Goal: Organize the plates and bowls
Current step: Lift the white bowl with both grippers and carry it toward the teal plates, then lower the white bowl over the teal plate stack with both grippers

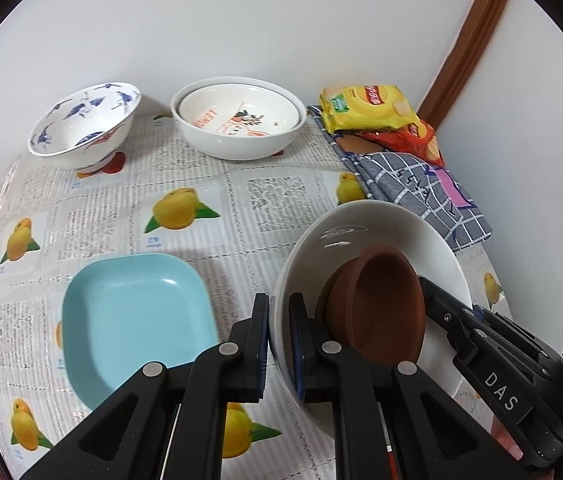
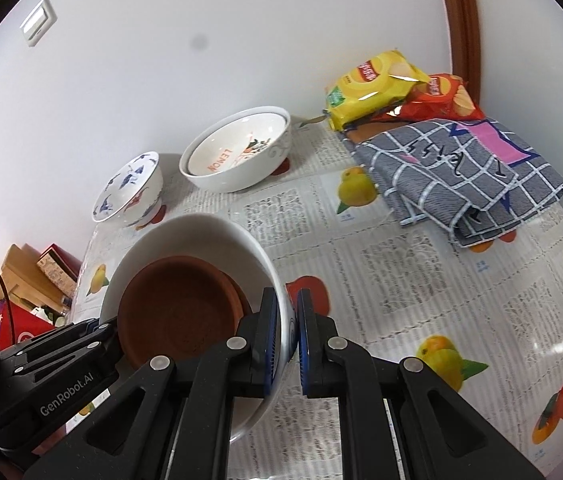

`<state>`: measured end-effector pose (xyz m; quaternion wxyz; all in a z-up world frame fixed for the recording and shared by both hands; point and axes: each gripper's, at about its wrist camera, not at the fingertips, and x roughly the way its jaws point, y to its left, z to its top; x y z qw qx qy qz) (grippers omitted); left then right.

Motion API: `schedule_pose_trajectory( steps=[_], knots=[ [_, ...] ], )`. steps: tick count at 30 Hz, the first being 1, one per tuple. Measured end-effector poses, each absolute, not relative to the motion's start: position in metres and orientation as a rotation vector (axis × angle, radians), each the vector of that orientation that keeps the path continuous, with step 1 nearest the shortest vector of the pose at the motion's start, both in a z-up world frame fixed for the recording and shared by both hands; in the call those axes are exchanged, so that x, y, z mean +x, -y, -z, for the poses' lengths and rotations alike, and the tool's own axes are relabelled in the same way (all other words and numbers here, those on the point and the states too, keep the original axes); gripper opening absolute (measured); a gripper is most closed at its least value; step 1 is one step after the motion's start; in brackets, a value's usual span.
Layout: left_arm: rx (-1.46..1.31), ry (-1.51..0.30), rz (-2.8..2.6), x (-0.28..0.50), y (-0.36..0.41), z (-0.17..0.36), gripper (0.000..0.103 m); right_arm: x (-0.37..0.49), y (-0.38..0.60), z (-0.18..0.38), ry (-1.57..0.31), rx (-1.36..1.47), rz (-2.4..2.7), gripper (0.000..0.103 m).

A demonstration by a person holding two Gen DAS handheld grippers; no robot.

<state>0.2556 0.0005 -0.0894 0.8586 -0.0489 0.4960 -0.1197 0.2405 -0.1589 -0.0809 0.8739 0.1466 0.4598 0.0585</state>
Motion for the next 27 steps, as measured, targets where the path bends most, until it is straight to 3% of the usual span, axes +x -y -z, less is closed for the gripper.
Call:
schedule_pose_trajectory(
  steps=[27],
  knots=[
    [-0.166,-1.052,0.137,0.256,-0.087,0.100,0.010,0.259,0.071,0.095,-0.994,0.245,-0.236,0.009]
  ],
)
